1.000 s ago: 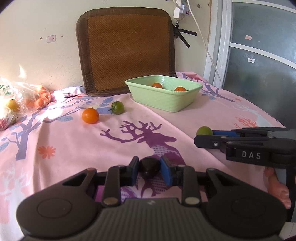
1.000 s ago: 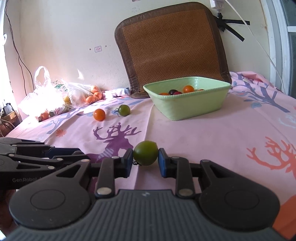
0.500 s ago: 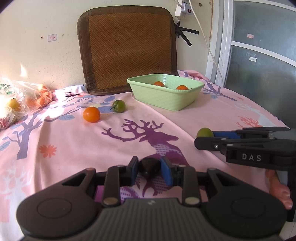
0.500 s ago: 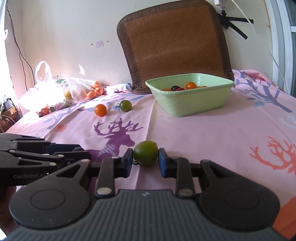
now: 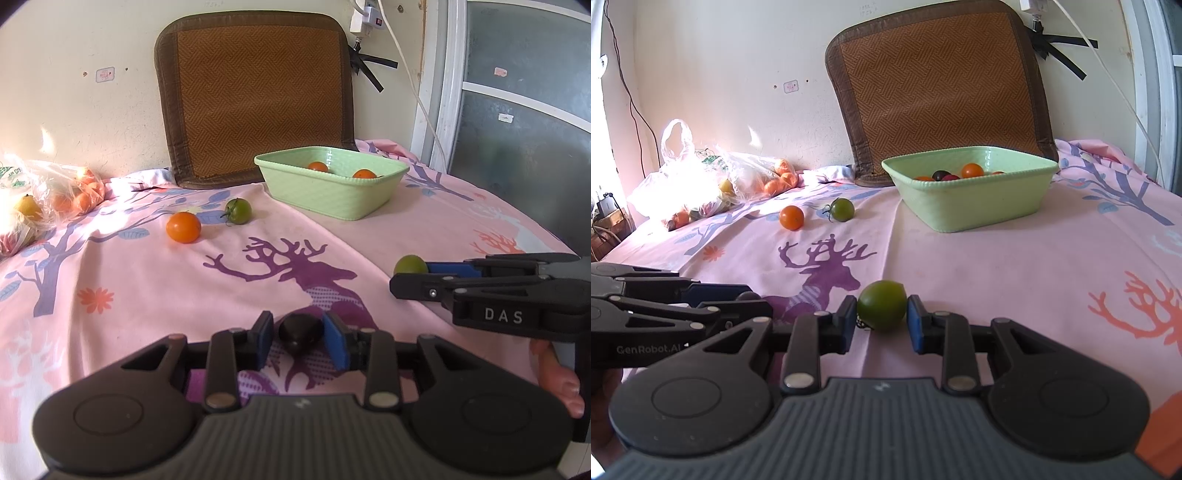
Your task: Organize fruits
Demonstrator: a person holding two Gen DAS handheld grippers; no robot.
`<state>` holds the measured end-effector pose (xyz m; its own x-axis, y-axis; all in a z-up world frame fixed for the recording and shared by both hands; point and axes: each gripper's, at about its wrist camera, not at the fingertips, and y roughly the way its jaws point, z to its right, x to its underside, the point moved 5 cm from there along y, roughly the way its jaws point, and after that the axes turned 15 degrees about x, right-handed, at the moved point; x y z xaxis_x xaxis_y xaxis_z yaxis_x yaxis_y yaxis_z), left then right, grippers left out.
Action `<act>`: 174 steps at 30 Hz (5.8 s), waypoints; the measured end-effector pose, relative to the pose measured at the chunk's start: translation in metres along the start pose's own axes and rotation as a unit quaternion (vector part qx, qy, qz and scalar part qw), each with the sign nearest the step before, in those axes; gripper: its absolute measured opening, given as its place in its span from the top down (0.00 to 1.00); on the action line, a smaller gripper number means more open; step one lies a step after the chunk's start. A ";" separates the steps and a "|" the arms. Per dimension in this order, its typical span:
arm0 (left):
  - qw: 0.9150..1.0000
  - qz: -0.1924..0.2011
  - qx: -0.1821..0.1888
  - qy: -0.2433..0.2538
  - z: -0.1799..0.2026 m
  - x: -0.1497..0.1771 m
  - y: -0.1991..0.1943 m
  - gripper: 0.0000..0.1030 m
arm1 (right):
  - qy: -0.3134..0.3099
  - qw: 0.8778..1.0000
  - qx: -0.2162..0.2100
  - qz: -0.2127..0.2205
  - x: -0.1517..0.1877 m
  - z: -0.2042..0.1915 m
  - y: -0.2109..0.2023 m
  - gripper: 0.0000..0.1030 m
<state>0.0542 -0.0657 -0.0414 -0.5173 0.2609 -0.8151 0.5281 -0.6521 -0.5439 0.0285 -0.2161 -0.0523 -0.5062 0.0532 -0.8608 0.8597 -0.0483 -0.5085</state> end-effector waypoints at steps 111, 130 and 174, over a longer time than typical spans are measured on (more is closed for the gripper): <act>0.999 -0.002 0.036 0.029 -0.026 -0.147 0.135 0.62 | 0.015 0.996 0.064 0.062 -0.091 0.056 0.085 0.68; 0.998 -0.006 -0.047 -0.037 -0.119 -0.075 0.046 0.44 | -0.055 0.997 -0.057 0.007 -0.087 -0.053 0.082 0.68; 1.000 -0.002 0.022 -0.003 0.008 -0.010 0.022 0.65 | 0.021 1.000 0.010 -0.014 -0.011 0.014 0.018 0.62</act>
<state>0.0655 -0.0877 -0.0437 -0.5234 0.2586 -0.8119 0.4958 -0.6825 -0.5370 0.0481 -0.2313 -0.0523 -0.5265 0.0966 -0.8447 0.8433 -0.0669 -0.5333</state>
